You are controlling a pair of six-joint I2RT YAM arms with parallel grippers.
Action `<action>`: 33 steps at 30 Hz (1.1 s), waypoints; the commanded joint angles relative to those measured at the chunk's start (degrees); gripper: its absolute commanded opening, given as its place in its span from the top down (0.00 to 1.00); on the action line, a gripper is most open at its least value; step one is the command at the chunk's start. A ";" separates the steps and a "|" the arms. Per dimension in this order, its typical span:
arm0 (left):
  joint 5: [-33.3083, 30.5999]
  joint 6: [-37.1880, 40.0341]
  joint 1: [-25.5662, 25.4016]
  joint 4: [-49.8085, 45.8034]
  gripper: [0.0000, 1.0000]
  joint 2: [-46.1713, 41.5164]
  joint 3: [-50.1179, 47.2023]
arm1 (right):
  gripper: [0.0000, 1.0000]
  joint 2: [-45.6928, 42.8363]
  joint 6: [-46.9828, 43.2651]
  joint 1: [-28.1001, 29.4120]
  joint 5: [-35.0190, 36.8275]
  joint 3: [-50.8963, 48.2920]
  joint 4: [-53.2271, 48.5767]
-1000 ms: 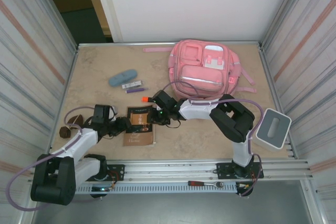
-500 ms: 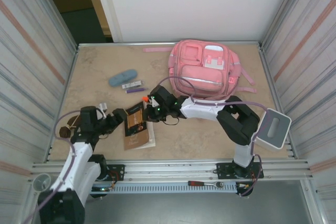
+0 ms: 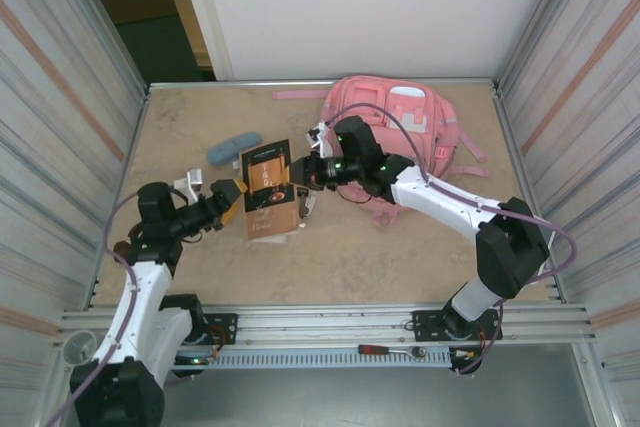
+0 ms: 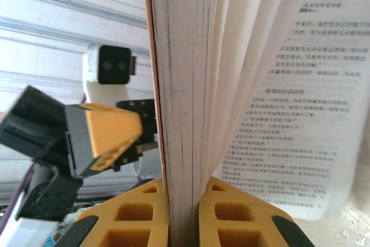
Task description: Pack the student bag
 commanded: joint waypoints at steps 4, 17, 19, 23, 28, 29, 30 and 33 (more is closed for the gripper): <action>3.55 -1.06 -7.75 9.68 0.12 9.02 5.05 | 1.00 -3.82 2.70 -2.53 -6.72 1.29 6.29; 4.71 0.21 -16.24 24.54 0.83 23.44 15.11 | 0.99 -0.94 -3.29 -13.16 -9.28 0.66 -0.71; 5.01 1.85 -16.84 23.94 0.90 25.64 17.28 | 0.91 -0.94 -6.55 -15.65 -9.02 1.16 -4.63; 4.09 6.21 -16.85 19.02 1.00 29.80 22.02 | 0.60 -4.22 -21.44 -22.55 0.16 2.98 -19.99; 0.81 13.46 -16.60 8.02 1.00 35.33 29.54 | 0.30 -5.78 -43.72 -23.60 28.10 3.39 -33.30; 0.26 14.52 -16.50 6.21 1.00 36.79 31.13 | 0.27 -5.16 -46.07 -23.52 31.28 3.47 -34.29; -0.12 15.20 -16.29 4.97 1.00 38.01 32.45 | 0.24 -4.57 -47.60 -23.38 33.71 3.47 -34.75; -0.81 16.28 -15.59 2.31 1.00 41.93 36.00 | 0.17 -1.59 -52.22 -21.68 38.92 3.88 -34.51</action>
